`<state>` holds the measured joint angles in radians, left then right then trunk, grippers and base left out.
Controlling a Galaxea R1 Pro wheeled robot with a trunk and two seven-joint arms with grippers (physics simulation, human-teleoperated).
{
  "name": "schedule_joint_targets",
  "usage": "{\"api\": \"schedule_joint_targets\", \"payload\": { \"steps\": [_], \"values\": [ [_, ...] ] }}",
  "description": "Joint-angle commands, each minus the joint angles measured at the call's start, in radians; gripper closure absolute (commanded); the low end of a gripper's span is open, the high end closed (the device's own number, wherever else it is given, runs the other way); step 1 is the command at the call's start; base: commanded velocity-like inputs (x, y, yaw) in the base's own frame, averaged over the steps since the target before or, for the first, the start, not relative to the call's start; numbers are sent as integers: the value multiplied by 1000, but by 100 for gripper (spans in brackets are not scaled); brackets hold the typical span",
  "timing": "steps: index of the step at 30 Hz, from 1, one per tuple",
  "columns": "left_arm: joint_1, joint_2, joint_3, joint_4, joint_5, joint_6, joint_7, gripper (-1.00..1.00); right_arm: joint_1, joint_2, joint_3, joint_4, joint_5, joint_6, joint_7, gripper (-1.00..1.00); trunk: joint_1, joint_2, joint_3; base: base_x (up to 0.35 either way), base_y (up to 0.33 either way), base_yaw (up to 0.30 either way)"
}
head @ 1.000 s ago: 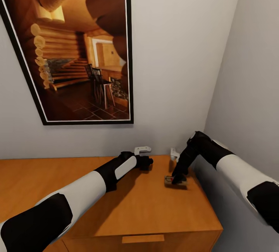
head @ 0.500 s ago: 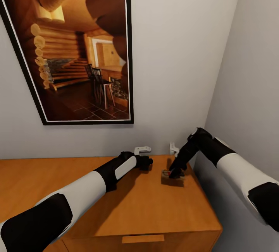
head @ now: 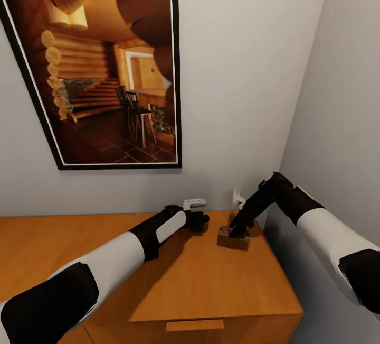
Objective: Take the four mousetraps from the cabinet in the bathroom and place them on the bathroom floor. Make sure all four end up on the same floor surface, and ensure that at least two of them are either under or directly next to the same bathroom sink.
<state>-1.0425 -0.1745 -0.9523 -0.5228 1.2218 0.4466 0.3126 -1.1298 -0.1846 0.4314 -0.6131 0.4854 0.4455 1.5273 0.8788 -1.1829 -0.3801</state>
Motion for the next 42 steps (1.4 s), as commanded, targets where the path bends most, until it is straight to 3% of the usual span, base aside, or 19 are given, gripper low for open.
{"api": "schedule_joint_targets", "payload": {
  "steps": [1,13,20,29,42],
  "values": [
    [9,0,-5,10,22,-2,8,-100,-1,-1,3,-2,2,17,5,100,4,-8,-5,0,0,0],
    [9,0,-5,12,20,-4,9,-100,-1,-1,6,-2,3,16,4,100,8,-15,-8,0,0,0],
    [9,0,-8,15,18,-8,28,-100,-1,-1,6,-2,3,16,4,100,8,-15,-8,0,0,0],
    [9,0,-7,15,19,-10,99,-100,-1,-1,7,-2,4,16,4,100,8,-15,-8,0,0,0],
    [9,0,-6,15,19,-11,106,-100,-1,-1,7,-2,4,16,4,100,8,-15,-8,0,0,0]
  ]
}}
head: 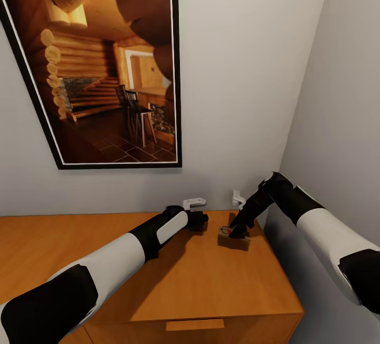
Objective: Take the four mousetraps from the cabinet in the bathroom and place them on the bathroom floor. Make sure all four end up on the same floor surface, and ensure that at least two of them are either under or directly next to the same bathroom sink.
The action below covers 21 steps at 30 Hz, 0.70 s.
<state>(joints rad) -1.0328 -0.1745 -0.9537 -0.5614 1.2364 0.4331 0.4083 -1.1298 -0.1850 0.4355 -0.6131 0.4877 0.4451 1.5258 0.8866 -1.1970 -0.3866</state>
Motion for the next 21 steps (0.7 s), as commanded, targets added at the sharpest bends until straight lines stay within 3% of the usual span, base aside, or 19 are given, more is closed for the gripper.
{"api": "schedule_joint_targets", "payload": {
  "steps": [1,21],
  "values": [
    [-1,0,-5,54,5,3,10,-100,-1,-1,3,-2,3,17,5,100,0,-1,-1,0,0,0],
    [-1,0,-5,54,6,6,-3,-100,-1,-2,2,-2,5,17,5,100,12,-22,-11,0,0,0]
  ]
}}
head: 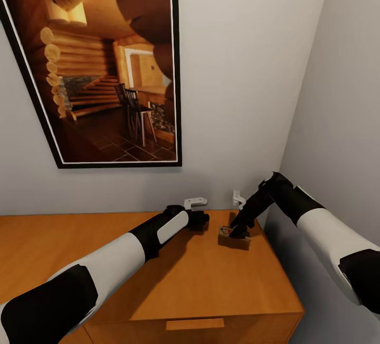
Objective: Take the four mousetraps from the cabinet in the bathroom and place them on the bathroom floor. Make sure all four end up on the same floor surface, and ensure that at least two of them are either under or directly next to the same bathroom sink.
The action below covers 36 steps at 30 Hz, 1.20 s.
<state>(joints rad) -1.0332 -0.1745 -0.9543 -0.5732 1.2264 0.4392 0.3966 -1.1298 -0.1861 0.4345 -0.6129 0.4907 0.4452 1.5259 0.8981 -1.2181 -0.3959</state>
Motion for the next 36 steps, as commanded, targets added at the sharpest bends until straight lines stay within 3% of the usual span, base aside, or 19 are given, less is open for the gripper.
{"api": "schedule_joint_targets", "payload": {
  "steps": [1,36],
  "values": [
    [-1,0,-4,65,16,0,8,-100,-1,-1,3,-2,2,17,5,100,0,-1,-2,0,0,0],
    [-1,0,-4,67,13,-1,47,-100,-1,-1,3,-1,2,17,5,100,0,-1,-2,0,0,0]
  ]
}}
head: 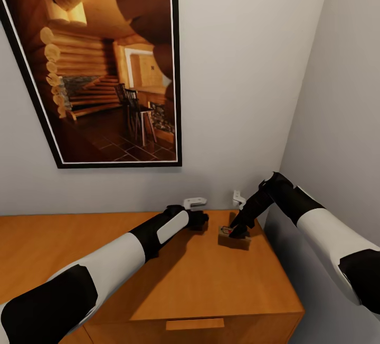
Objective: Take the four mousetraps from the cabinet in the bathroom and place them on the bathroom floor. Make sure all four end up on the same floor surface, and ensure that at least two of them are either under or directly next to the same bathroom sink.
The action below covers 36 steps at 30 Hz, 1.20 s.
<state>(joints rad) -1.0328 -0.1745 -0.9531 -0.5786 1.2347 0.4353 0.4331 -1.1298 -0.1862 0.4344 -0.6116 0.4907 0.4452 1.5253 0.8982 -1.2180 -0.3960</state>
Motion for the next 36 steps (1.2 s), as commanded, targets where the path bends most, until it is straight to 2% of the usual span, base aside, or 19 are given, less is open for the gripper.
{"api": "schedule_joint_targets", "payload": {
  "steps": [1,5,9,36],
  "values": [
    [-1,0,-5,72,5,3,18,-100,-1,-1,3,-2,2,17,5,100,0,-1,-1,0,0,0],
    [-1,0,-5,72,6,2,57,-100,-1,-1,3,-2,2,17,5,100,0,-1,-1,0,0,0],
    [-1,0,-5,72,6,2,69,-100,-1,-1,3,-2,2,17,4,100,0,-1,-1,0,0,0],
    [-1,0,-8,72,9,3,62,-100,-1,-1,3,-2,2,17,4,100,0,-1,-1,0,0,0]
  ]
}}
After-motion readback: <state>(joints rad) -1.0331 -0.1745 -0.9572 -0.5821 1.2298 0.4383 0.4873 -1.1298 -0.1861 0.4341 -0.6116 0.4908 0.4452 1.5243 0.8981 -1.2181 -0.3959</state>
